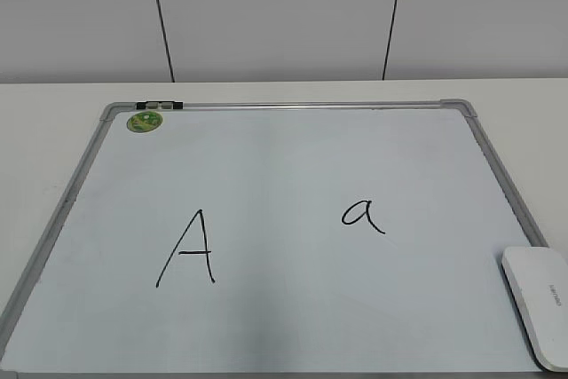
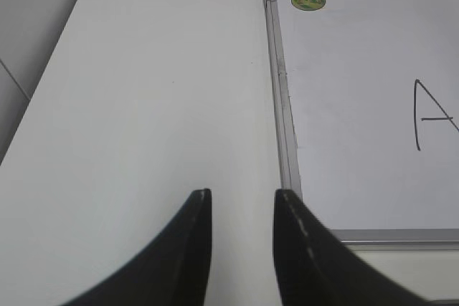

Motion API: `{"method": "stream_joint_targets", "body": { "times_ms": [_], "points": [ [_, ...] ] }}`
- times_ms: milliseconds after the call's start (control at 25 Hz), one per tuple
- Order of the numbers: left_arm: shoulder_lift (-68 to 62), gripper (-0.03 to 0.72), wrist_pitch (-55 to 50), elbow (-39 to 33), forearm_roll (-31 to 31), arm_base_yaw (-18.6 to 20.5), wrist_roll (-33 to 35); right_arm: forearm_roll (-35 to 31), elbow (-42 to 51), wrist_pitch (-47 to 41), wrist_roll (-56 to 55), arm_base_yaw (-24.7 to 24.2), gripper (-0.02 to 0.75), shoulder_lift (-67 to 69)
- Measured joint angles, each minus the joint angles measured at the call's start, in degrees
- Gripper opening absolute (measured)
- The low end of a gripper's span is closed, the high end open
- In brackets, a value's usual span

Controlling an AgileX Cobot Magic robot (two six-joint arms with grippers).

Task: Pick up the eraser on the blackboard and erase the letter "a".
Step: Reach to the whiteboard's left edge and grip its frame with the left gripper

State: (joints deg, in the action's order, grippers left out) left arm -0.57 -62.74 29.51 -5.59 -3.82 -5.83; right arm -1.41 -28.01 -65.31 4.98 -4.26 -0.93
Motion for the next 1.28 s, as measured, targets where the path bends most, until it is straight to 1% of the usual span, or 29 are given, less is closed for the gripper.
{"method": "stream_joint_targets", "body": {
  "times_ms": [520,720,880,1000,1120,1280],
  "points": [
    [0.0,0.212,0.0,0.0,0.0,0.0,0.0,0.0,0.0,0.0,0.0,0.0,0.587,0.0],
    [0.0,0.214,0.0,0.0,-0.1,-1.3,0.0,0.0,0.0,0.0,0.0,0.0,0.587,0.0],
    [-1.9,0.222,2.0,1.6,-0.2,-1.8,0.0,0.0,0.0,0.0,0.0,0.0,0.587,0.0],
    [-8.1,0.229,2.8,3.5,-0.3,-1.8,0.0,0.0,0.0,0.0,0.0,0.0,0.587,0.0],
    [-17.2,0.235,2.8,5.5,0.2,-1.8,0.0,0.0,0.0,0.0,0.0,0.0,0.587,0.0],
    [-30.2,0.238,3.0,9.1,2.5,-1.8,0.0,0.0,0.0,0.0,0.0,0.0,0.587,0.0]
  ]
}}
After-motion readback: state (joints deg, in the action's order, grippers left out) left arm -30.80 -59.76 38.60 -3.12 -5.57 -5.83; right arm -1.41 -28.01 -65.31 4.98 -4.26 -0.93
